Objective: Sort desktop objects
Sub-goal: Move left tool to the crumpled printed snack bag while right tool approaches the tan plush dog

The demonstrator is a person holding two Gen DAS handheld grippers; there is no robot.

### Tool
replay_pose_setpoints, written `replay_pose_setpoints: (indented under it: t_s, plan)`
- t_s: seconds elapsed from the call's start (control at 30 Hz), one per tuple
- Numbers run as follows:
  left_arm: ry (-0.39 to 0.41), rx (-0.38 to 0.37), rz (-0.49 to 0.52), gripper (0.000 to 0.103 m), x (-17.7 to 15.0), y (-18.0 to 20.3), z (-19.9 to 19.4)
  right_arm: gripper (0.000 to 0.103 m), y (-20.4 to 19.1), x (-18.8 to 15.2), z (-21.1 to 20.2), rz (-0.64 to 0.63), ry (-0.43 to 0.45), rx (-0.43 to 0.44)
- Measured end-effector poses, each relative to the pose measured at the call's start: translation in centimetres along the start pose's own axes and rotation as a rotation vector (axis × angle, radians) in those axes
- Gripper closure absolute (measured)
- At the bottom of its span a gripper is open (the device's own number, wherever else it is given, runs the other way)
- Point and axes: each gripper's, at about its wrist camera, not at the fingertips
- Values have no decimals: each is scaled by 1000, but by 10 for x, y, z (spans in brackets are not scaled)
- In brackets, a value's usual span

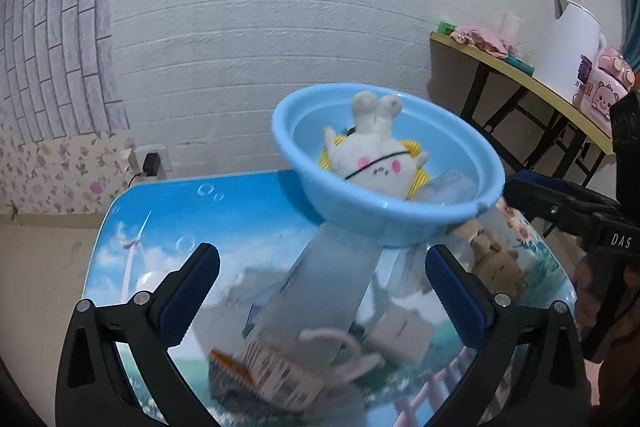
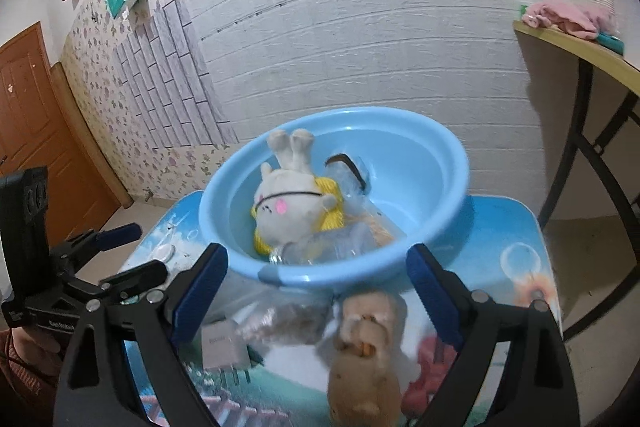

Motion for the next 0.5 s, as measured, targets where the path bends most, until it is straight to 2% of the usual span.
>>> replay_pose_setpoints:
  t_s: [0.3,0.5]
  plan:
    - [-53,26,-31,0,-40,-21,-9,11,19,-42,-23,84,-50,-115]
    - [-100,23,-17,0,-73,-22,-7,11,16,-60,-20,90,-83,-135]
Point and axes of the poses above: each gripper's, at about its wrist camera, not at the fingertips, and z roughly the way its jaws point, y to its right, x to its top, and after that the axes turned 12 degrees about x, right-handed
